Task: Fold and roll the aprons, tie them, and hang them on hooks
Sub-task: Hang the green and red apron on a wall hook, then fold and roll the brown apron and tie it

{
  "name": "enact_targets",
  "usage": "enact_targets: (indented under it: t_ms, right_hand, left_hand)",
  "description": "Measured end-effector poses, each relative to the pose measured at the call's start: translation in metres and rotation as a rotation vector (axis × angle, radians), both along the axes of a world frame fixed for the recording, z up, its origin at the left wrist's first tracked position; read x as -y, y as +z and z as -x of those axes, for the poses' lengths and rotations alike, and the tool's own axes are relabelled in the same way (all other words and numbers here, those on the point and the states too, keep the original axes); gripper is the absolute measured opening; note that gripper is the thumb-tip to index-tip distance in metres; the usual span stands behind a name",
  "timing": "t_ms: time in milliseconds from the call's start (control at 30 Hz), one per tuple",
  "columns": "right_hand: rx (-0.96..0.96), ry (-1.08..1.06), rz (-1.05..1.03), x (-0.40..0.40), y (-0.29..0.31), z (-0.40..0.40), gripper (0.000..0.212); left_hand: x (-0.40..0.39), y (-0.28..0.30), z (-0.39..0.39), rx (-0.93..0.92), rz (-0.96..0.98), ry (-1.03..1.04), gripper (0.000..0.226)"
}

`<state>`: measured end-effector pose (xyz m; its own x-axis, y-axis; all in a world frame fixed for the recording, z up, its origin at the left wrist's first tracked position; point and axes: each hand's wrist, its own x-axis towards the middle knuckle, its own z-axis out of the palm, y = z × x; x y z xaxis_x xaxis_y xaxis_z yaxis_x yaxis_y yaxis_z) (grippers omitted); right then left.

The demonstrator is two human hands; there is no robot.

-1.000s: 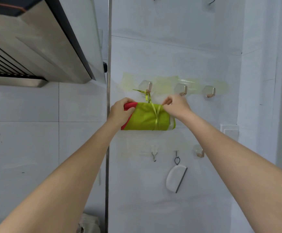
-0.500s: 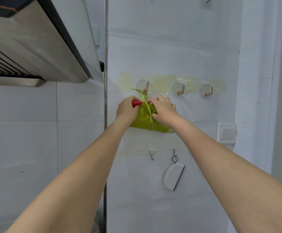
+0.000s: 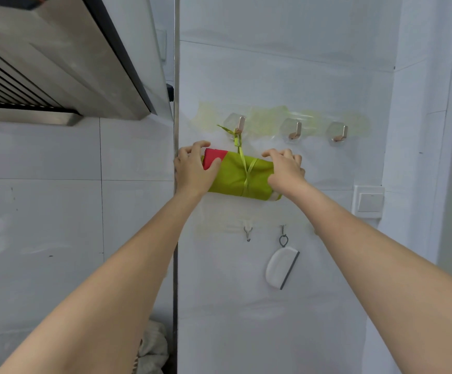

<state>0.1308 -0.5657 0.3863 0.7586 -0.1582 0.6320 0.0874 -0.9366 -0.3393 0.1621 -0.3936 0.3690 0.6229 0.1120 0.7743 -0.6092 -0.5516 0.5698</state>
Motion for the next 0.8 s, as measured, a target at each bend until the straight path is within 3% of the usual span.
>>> enact_targets:
  t_ms: [233,433,633,800]
  right_hand:
    - [0.0,-0.011,0.025,-0.01,0.001,0.006,0.062]
    - [0.342,0.205,0.09,-0.029,-0.006,0.02,0.034]
    - [0.051,0.398,0.258,-0.109,-0.091,0.045,0.029]
    - [-0.544,0.544,0.306,-0.175,-0.219,0.07,0.027]
  left_hand:
    - [-0.009,-0.002,0.006,-0.054,0.121,-0.059,0.036]
    - [-0.017,-0.02,0.023,0.125,0.005,0.035,0.028]
    - [-0.049,-0.118,0.059,0.033,-0.191,0.077,0.025]
    - [-0.127,-0.233,0.089,-0.46,-0.393,0.056,0.027]
